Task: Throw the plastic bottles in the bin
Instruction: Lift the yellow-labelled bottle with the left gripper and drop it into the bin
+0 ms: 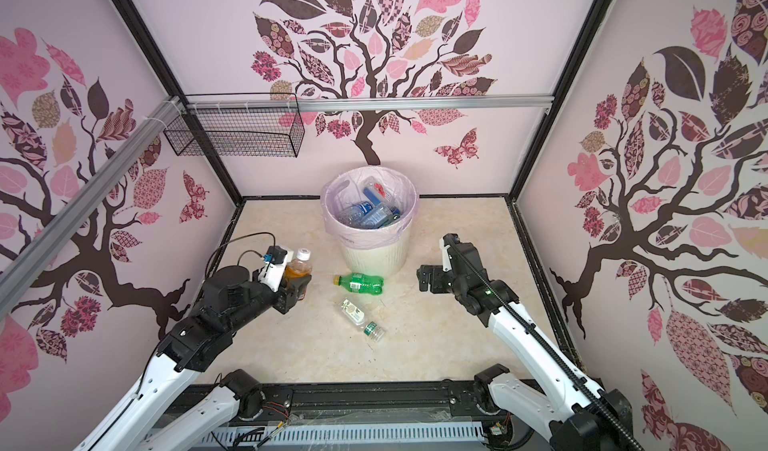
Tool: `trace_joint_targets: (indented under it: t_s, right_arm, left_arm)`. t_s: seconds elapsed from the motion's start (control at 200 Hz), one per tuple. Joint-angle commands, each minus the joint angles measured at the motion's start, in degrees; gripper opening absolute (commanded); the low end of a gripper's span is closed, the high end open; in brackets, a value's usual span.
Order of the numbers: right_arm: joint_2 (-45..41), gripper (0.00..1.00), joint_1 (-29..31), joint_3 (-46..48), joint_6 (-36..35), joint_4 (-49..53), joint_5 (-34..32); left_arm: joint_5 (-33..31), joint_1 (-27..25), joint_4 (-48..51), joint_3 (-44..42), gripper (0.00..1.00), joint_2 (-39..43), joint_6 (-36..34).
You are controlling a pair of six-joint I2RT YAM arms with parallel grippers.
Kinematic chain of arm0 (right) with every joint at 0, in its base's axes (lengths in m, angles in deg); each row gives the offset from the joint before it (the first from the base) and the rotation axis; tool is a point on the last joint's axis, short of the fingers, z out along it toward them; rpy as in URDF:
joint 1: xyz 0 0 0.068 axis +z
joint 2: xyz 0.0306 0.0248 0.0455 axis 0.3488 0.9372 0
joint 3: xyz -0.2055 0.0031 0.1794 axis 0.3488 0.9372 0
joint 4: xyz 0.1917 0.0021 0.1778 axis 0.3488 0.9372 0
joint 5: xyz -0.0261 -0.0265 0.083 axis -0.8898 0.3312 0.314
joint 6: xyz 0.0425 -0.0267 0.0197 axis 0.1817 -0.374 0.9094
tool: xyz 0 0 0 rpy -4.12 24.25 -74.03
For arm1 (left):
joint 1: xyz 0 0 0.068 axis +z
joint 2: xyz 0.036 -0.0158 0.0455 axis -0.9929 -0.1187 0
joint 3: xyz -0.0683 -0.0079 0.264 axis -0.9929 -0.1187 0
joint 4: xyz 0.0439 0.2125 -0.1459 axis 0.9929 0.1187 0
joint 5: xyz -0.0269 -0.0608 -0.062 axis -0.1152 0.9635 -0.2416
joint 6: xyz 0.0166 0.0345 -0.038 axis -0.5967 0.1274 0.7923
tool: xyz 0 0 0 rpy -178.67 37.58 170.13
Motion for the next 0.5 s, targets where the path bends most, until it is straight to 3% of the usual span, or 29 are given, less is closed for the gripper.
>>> trace_joint_targets:
  t_s: [0.0, 0.26, 0.495]
  right_arm:
    - [0.60, 1.00, -0.23, -2.72, -0.83, 1.33, 1.46]
    - [0.29, 1.00, -0.29, -2.86, -1.05, 1.39, 2.25]
    - [-0.01, 1.00, -0.25, -3.16, -1.35, 1.80, 3.54]
  left_arm:
    - [2.39, 0.87, -5.12, -1.33, 0.48, 1.95, 6.05]
    - [3.01, 0.96, -4.92, 8.01, 0.48, -3.99, 5.92]
    - [8.00, 0.97, -10.27, 30.67, 0.48, -26.43, 3.52]
